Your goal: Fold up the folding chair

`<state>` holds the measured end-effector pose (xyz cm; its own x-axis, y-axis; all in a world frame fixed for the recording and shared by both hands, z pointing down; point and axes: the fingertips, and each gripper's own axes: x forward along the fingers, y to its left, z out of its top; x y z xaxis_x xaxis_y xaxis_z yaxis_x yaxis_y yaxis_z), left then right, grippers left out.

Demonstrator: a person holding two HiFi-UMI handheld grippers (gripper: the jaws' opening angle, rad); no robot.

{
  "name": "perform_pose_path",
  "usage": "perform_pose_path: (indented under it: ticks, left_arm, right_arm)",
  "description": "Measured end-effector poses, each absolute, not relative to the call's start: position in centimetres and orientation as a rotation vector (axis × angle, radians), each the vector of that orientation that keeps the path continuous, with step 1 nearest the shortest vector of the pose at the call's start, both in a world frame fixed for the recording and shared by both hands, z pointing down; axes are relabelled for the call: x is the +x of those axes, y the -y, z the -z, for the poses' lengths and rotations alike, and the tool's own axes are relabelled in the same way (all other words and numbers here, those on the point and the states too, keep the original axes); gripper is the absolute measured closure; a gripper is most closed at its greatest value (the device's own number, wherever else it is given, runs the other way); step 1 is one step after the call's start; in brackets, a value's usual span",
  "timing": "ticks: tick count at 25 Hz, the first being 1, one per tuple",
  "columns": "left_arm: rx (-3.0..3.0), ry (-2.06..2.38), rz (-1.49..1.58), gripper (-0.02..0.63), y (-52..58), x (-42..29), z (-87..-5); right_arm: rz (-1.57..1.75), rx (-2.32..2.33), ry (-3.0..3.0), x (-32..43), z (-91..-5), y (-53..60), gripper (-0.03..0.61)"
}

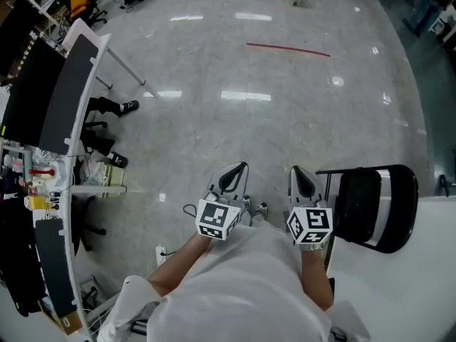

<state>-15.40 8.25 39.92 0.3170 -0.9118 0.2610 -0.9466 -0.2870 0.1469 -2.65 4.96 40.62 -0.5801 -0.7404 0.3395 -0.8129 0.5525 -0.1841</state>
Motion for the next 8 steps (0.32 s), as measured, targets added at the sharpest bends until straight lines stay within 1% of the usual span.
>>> perform_pose_path:
  ticks: [8]
  left_arm:
    - [2.296,1.694,-0.232,0.601,-8.23,-15.83,-40.92]
  right_arm:
    - [-0.462,1.294,2.547,-2.23,-41.53,-5.36,0.574]
